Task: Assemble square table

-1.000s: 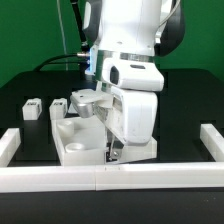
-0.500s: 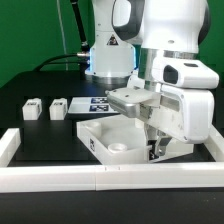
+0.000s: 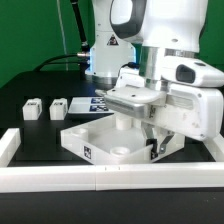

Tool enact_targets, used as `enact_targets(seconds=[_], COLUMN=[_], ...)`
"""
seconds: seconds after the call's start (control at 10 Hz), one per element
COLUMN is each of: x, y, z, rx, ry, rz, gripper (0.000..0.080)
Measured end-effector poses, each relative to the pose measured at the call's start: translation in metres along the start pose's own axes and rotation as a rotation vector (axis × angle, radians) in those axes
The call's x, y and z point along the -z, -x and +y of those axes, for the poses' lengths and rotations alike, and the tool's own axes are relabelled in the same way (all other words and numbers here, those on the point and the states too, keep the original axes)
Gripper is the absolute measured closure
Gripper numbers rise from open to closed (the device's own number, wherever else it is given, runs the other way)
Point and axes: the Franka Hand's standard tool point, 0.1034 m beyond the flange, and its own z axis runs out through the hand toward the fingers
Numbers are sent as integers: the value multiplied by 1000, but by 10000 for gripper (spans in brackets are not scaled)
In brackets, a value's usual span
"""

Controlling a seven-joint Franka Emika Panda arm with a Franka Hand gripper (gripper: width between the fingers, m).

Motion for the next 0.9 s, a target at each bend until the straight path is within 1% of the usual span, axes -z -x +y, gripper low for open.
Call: enact_targets(seconds=[0.1, 0.4, 0.5, 0.6, 0.7, 0.8, 0.9], x=[-3, -3, -2, 2, 6, 6, 4], y=[2, 3, -2, -8, -12, -10, -9], z=[-9, -16, -16, -10, -6, -9, -12], rx=[71, 207, 297, 436, 514, 573, 578], ry=[0, -29, -54, -67, -63, -57, -64], rz=[5, -3, 7, 28, 44, 46, 44], gripper=[736, 736, 736, 736, 736, 736, 737])
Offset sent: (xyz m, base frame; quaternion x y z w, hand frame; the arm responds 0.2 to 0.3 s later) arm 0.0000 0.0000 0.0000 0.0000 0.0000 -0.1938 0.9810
